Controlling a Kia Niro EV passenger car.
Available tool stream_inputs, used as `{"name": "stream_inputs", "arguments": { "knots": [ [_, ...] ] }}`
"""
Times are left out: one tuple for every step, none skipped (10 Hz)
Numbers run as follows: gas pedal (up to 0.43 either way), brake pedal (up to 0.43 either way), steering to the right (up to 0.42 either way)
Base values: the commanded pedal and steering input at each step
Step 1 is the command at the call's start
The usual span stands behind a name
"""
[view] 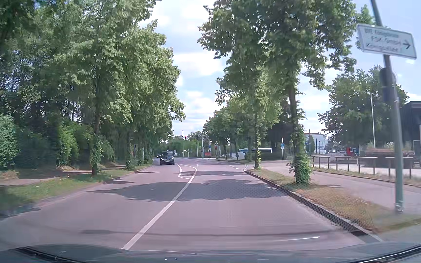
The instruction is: Follow the waypoints while adhering to traffic rules and regulations
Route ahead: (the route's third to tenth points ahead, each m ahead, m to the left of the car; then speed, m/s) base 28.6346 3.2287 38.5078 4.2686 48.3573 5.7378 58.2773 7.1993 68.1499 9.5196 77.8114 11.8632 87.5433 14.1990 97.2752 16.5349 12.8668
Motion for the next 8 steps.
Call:
{"name": "stream_inputs", "arguments": {
  "knots": [
    [0.020, 0.012, -0.014],
    [0.020, 0.012, -0.014],
    [0.020, 0.012, -0.014],
    [0.020, 0.012, -0.015],
    [0.020, 0.012, -0.014],
    [0.020, 0.012, -0.015],
    [0.020, 0.012, -0.015],
    [0.020, 0.012, -0.015]
  ]
}}
